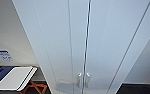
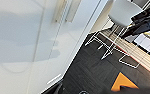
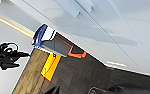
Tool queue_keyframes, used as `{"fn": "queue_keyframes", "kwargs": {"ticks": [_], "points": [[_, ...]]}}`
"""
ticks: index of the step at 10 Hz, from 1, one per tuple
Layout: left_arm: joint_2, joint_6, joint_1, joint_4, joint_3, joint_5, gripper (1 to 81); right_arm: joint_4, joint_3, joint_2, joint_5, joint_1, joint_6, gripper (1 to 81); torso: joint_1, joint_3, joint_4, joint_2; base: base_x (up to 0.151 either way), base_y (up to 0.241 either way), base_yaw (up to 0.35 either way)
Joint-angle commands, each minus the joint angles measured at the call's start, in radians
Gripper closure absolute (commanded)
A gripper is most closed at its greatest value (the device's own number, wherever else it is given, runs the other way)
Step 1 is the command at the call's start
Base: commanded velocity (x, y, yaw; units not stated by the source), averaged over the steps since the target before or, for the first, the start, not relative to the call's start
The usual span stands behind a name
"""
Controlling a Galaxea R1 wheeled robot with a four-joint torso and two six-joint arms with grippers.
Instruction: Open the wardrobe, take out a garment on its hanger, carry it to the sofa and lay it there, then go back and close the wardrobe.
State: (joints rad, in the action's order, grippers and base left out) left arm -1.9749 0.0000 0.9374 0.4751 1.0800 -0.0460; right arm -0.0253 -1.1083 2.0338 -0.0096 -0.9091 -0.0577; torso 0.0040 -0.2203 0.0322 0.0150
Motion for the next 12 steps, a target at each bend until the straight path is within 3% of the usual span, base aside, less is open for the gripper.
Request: {"fn": "queue_keyframes", "kwargs": {"ticks": [1, 4, 12], "points": [[0.053, 0.003, -0.162, -0.03, -0.064, 0.023, 1.0, -0.004, 0.076, -0.048, -0.082, 0.202, 0.007, 1.0, 0.0, 0.0, 0.0, 0.0, 0.0, 0.0, 0.0], [0.01, 0.003, -0.274, -0.087, -0.045, 0.07, 1.0, -0.021, 0.059, -0.015, -0.144, 0.321, 0.05, 1.0, 0.001, 0.0, 0.0, -0.001, 0.0, 0.0, 0.0], [-0.205, -0.038, -0.423, -0.095, 0.106, 0.169, 1.0, -0.074, -0.036, 0.139, -0.221, 0.5, 0.065, 1.0, 0.002, -0.002, 0.0, -0.002, 0.0, 0.0, 0.0]]}}
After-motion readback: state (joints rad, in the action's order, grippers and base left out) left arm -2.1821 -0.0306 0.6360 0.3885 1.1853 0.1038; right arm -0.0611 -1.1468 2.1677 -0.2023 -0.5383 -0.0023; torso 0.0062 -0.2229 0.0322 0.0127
